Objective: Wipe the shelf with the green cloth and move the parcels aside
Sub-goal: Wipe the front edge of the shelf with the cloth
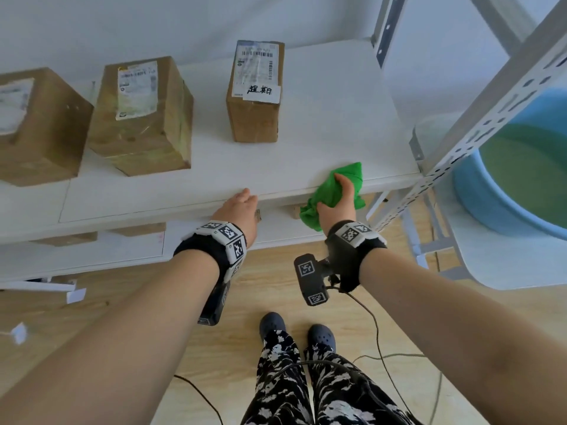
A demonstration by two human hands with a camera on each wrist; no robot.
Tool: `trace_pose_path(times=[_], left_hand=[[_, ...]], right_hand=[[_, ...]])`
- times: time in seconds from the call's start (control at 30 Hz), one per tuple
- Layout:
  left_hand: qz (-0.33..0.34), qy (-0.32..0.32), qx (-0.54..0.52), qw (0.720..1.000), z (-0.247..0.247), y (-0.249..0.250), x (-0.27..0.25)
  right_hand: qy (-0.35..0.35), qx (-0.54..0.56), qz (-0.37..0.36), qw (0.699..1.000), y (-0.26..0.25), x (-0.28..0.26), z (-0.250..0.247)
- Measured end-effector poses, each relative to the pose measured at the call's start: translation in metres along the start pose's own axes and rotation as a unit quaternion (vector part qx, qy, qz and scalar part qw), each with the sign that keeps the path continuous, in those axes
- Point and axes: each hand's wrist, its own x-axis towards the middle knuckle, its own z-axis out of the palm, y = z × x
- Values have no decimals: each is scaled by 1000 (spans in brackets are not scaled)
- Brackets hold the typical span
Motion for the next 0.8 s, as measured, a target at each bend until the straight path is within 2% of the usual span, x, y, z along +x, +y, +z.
trace_pose_path(times=[0.07, 0.17, 0.3, 0.4, 0.47, 0.57, 0.63, 0.73, 0.8], left_hand=[[-4, 2, 2, 1000, 3, -4, -2], [-31, 9, 3, 999, 5, -15, -4], [-58, 20, -11, 998, 7, -36, -6], [-71, 22, -11, 997, 6, -44, -9], [-80, 26, -11, 996, 6, -50, -10], [-93, 22, -12, 995, 7, -61, -13], [-97, 16, -15, 995, 8, -73, -16], [-100, 22, -20, 995, 7, -97, -21], [-101, 26, -26, 994, 4, -115, -26]], right_hand=[[-6, -8, 14, 1000, -2, -6, 16], [-75, -87, -8, 993, -2, -18, 35], [-190, -185, -59, 962, -10, -23, 41], [-195, -264, -130, 936, -19, -24, 29], [-155, -347, -205, 902, -22, -32, 25], [-72, -475, -307, 821, -23, -38, 33], [-77, -545, -307, 776, -23, -33, 43], [-127, -587, -268, 753, -26, -23, 61], [-148, -598, -288, 733, -28, -22, 81]])
